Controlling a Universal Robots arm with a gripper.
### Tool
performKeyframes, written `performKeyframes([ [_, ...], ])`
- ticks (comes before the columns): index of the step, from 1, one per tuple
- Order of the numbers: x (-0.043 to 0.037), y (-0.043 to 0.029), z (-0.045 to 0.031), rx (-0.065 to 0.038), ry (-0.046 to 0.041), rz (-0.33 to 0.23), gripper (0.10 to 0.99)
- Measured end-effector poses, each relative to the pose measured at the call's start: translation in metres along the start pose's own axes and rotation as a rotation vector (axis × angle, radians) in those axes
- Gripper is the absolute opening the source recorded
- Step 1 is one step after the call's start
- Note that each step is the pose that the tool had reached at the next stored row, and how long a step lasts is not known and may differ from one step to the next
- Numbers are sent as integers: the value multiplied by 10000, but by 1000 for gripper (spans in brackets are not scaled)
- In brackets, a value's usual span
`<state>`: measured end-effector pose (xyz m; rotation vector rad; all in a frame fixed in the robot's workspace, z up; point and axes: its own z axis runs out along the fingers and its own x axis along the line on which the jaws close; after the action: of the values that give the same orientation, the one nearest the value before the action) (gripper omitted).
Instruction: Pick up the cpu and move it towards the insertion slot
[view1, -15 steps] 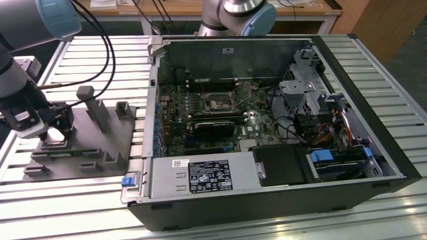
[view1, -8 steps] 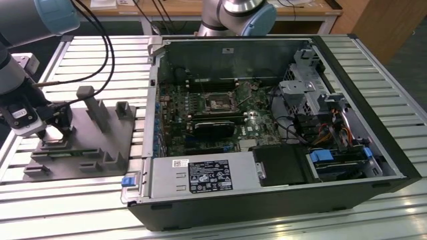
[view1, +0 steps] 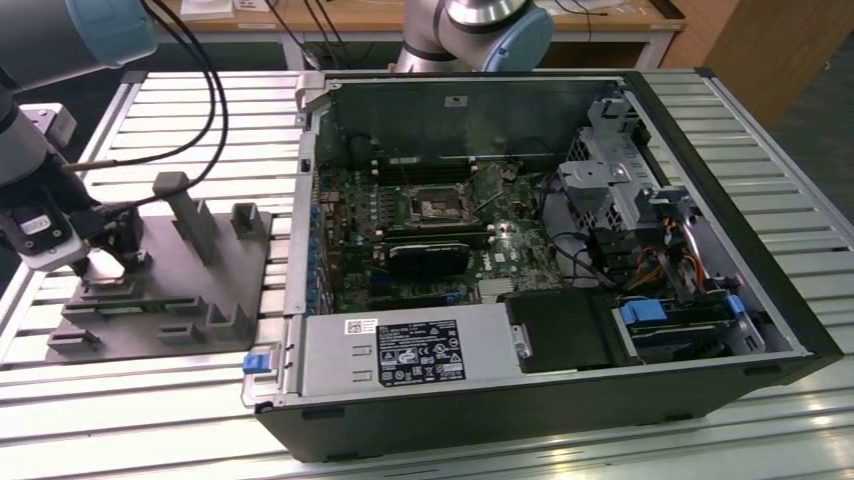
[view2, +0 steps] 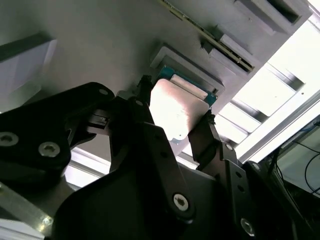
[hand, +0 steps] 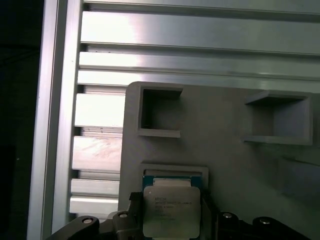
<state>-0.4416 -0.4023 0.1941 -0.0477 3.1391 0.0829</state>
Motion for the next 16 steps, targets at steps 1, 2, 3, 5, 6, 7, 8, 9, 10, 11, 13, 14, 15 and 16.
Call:
performKeyframes([
  [1,0,1,-3,-1,-1,0,545],
  [2,0,1,-4,-2,-3,0,545],
  [3,0,1,-5,-1,-2,0,545],
  [5,1,1,-8,0,0,0,545],
  [6,1,1,-11,0,1,1,545],
  [7,1,1,-18,1,4,1,545],
  [8,1,1,-23,1,3,1,545],
  [9,1,2,-32,1,2,1,545],
  [10,1,2,-42,0,1,1,545],
  [11,1,3,-52,0,1,1,545],
  [13,1,4,-72,0,0,1,545],
  [14,1,4,-82,0,1,1,545],
  [15,1,5,-91,0,1,1,545],
  [16,1,6,-100,0,1,0,545],
])
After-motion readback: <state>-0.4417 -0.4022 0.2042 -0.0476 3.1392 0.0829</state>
